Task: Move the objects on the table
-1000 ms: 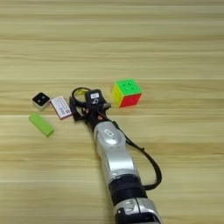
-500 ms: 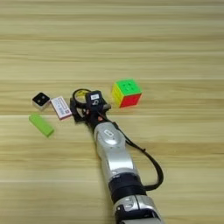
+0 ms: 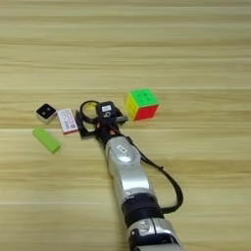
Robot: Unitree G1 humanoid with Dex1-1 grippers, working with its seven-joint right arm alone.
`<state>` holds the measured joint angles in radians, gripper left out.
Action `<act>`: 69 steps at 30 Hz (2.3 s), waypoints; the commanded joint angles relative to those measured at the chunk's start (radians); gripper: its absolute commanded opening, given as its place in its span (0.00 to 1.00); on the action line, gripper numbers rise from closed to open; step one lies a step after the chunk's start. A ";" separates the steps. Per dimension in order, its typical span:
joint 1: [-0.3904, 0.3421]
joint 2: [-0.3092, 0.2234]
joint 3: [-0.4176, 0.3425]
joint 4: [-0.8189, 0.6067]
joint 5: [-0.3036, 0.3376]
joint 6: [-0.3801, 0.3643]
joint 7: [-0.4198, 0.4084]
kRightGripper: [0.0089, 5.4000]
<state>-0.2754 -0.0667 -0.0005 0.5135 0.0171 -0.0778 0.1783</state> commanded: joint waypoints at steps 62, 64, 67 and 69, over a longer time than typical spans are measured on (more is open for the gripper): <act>0.376 0.024 0.337 -0.513 0.002 0.061 0.192 0.99; 0.368 0.026 0.339 -0.499 0.000 0.063 0.191 0.99; 0.359 0.028 0.340 -0.482 -0.002 0.065 0.191 0.99; 0.357 0.029 0.339 -0.477 -0.003 0.070 0.190 0.99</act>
<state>0.1123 -0.0468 0.3425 0.0496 0.0170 -0.0094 0.3801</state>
